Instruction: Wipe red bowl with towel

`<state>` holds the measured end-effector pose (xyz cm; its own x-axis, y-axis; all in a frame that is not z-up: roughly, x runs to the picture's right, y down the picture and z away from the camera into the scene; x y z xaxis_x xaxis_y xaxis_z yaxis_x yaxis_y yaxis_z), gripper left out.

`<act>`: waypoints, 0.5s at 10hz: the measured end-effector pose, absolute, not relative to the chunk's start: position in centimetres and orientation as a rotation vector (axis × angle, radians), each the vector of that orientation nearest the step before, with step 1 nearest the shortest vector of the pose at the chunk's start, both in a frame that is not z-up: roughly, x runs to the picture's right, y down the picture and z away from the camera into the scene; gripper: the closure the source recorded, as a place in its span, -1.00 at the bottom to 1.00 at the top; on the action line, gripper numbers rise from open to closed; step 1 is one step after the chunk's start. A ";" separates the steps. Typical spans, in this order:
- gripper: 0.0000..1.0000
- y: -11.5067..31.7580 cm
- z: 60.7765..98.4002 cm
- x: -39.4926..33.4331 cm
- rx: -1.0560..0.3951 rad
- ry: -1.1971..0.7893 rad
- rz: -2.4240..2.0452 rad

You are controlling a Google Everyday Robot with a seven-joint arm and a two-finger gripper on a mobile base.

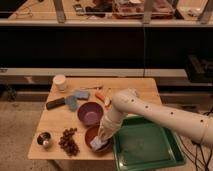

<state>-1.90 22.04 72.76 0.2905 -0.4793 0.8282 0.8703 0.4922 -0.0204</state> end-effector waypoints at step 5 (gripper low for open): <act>1.00 19.7 74.5 -5.2 -0.488 -0.836 -1.013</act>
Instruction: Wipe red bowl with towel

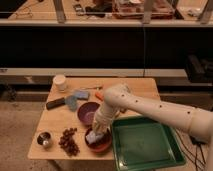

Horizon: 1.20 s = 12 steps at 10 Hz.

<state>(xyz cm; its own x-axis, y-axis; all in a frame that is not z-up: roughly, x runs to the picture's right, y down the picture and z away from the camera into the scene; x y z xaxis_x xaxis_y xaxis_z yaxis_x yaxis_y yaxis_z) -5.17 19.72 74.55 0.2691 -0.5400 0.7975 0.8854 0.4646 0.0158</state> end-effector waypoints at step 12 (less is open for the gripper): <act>1.00 24.7 69.9 -4.0 -0.459 -0.815 -1.063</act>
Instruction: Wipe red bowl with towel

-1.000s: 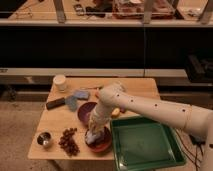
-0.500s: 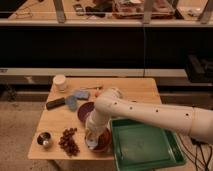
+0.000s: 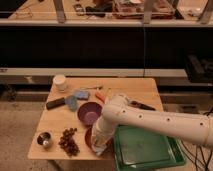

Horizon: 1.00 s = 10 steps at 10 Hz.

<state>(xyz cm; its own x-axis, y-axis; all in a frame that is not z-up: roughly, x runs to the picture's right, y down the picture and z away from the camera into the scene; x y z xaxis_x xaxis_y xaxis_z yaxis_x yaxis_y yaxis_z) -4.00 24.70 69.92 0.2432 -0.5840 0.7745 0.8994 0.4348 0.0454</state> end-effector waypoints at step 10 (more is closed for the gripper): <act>1.00 18.7 73.1 -7.3 -0.371 -0.767 -1.071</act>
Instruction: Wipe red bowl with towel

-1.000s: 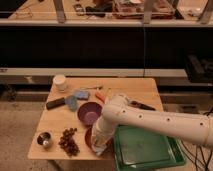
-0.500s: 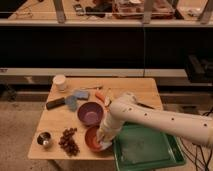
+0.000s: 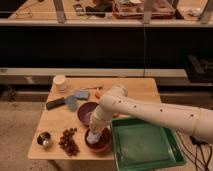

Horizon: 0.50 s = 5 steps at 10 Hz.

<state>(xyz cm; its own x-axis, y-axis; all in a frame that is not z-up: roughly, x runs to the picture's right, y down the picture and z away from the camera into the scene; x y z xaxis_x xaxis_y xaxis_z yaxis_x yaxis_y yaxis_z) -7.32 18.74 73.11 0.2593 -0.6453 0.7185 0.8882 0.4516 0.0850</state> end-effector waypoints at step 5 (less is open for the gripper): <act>1.00 20.4 71.0 -10.7 -0.344 -0.820 -1.141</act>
<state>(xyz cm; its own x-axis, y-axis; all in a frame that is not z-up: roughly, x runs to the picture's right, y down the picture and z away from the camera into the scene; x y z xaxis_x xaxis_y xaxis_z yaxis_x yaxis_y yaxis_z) -10.66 20.44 71.05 0.1731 -0.6646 0.7269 0.9007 0.4054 0.1561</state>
